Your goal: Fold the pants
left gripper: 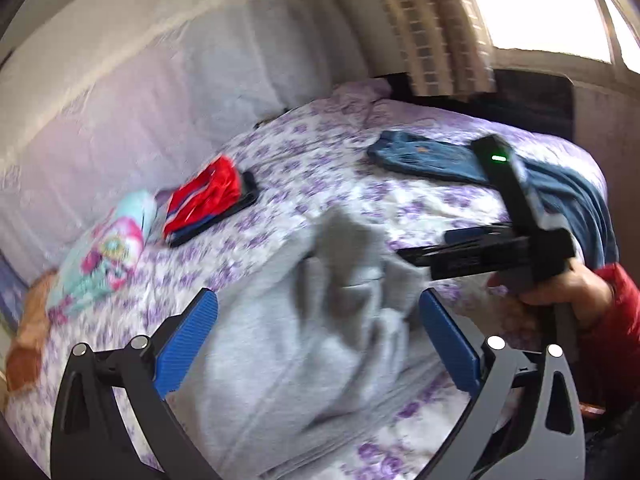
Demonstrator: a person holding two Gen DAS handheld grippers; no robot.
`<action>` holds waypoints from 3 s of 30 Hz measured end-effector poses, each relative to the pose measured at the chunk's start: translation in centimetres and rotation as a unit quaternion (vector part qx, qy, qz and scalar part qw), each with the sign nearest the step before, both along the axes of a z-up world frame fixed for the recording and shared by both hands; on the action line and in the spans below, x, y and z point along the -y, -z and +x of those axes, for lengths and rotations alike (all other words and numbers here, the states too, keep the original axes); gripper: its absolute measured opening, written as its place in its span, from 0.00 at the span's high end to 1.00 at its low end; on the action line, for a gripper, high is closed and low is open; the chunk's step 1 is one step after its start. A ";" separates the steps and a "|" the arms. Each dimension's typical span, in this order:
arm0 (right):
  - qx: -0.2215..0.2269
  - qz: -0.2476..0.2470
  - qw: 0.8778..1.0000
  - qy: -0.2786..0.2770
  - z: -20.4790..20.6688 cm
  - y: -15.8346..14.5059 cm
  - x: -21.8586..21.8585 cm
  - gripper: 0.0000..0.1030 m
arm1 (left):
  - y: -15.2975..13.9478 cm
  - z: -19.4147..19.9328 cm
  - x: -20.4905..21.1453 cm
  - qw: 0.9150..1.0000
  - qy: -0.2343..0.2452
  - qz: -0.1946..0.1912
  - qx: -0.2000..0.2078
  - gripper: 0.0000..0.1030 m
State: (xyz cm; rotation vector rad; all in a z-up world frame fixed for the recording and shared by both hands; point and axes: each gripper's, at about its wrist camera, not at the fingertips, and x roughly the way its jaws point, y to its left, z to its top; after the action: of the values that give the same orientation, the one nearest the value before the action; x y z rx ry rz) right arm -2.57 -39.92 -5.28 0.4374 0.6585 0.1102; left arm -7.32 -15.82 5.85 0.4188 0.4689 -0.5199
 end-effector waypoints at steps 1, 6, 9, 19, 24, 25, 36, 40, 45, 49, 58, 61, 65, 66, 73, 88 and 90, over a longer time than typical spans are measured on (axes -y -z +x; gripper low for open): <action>0.010 0.002 1.000 0.008 -0.3 -0.4 0.2 0.03 | -0.3 1.0 -1.1 1.000 -0.014 -0.016 -0.017 0.05; 0.115 0.031 0.991 -0.059 -4.0 -5.5 -2.2 0.06 | 0.2 6.1 -6.1 0.988 -0.088 -0.081 -0.100 0.05; 0.154 -0.002 0.983 -0.102 -5.4 -7.6 -6.0 0.16 | 1.9 6.9 -7.2 0.986 -0.111 -0.073 -0.102 0.05; 0.116 -0.040 0.986 -0.110 -3.7 -6.4 -8.9 0.79 | 4.1 6.7 -10.8 0.976 -0.127 -0.103 -0.144 0.05; 0.073 -0.030 0.989 -0.125 -5.4 -5.4 -6.9 0.81 | 3.7 6.3 -10.5 0.978 -0.104 -0.115 -0.143 0.05; 0.056 -0.029 0.990 -0.123 -5.4 -4.3 -6.3 0.81 | 4.1 6.3 -10.3 0.978 -0.102 -0.108 -0.143 0.05; 0.065 -0.029 0.994 -0.078 -7.6 -7.2 -2.1 0.44 | 10.8 9.4 -12.9 0.922 -0.089 -0.212 -0.311 0.04; 0.113 -0.091 0.980 -0.137 -7.6 -11.6 -6.8 0.44 | 9.7 7.6 -12.4 0.939 -0.094 -0.194 -0.269 0.05; 0.072 -0.155 0.956 -0.239 -1.3 -11.2 -16.2 0.45 | 7.2 6.0 -10.9 0.960 -0.079 -0.150 -0.223 0.05; -0.014 -0.218 0.946 -0.241 5.2 -6.2 -19.8 0.53 | 10.3 8.2 -11.1 0.944 -0.077 -0.155 -0.279 0.04; -0.050 -0.122 0.974 -0.186 6.7 -5.9 -15.0 0.71 | 12.0 6.7 -14.0 0.928 -0.068 -0.224 -0.290 0.04; -0.010 -0.144 0.965 -0.219 5.2 -9.6 -17.3 0.61 | 10.9 6.5 -16.3 0.920 -0.096 -0.258 -0.279 0.04; -0.026 -0.154 0.944 -0.290 6.7 -11.1 -22.5 0.59 | 10.2 6.5 -16.9 0.925 -0.122 -0.248 -0.259 0.04; -0.045 -0.166 0.937 -0.304 7.7 -10.3 -24.3 0.59 | 10.8 6.8 -16.6 0.922 -0.125 -0.241 -0.274 0.04; -0.167 -0.149 0.919 -0.323 13.6 -3.1 -28.2 0.61 | 12.5 6.3 -15.2 0.934 -0.138 -0.200 -0.262 0.04; -0.191 -0.222 0.907 -0.302 17.9 -0.8 -28.3 0.34 | 12.7 5.3 -15.4 0.939 -0.127 -0.197 -0.252 0.04; -0.148 -0.180 0.927 -0.294 17.2 -3.0 -26.6 0.34 | 12.7 5.3 -15.6 0.939 -0.119 -0.200 -0.253 0.04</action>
State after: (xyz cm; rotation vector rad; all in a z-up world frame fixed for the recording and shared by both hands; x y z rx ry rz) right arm 14.62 -13.37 -2.25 -0.1152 1.0743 0.4903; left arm -2.06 -0.19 -6.90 -0.1750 0.8762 -0.4706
